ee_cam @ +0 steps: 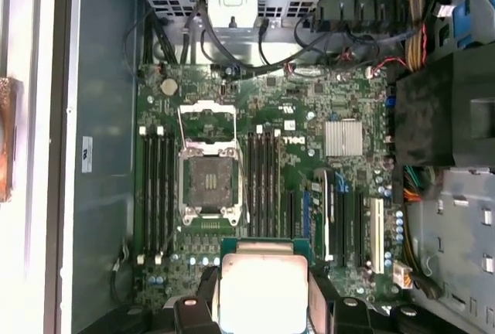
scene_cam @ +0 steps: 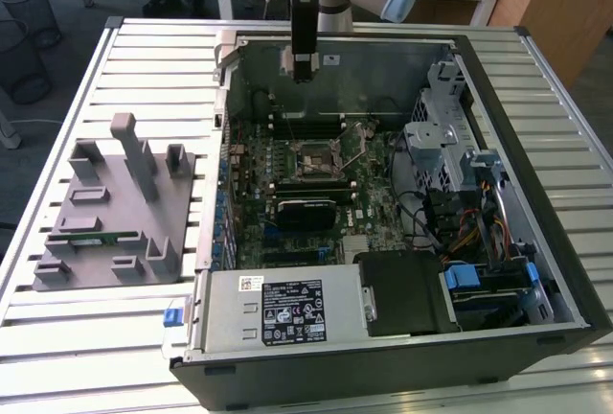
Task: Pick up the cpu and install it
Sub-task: 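Place the cpu into insertion slot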
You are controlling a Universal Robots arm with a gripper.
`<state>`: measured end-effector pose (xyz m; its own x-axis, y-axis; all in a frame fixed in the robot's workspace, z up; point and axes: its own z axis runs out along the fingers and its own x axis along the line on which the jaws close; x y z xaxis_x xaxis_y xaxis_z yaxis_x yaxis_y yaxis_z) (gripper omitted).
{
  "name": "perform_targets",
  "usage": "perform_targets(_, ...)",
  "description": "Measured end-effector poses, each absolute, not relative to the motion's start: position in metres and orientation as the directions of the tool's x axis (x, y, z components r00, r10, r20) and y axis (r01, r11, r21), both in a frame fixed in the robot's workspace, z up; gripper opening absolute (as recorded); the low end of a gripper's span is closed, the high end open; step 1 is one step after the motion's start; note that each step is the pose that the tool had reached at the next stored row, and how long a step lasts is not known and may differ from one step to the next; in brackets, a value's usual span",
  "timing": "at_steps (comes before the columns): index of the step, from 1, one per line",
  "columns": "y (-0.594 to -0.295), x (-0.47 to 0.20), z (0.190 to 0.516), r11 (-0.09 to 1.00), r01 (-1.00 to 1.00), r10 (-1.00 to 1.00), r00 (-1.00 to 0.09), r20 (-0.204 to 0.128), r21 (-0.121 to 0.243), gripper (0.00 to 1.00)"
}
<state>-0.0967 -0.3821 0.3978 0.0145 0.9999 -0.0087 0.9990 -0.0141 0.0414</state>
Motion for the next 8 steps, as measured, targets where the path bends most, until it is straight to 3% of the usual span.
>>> perform_targets(8,-0.378,-0.086,0.384,0.015,0.999,1.000,-0.014,-0.009,0.041,0.54)
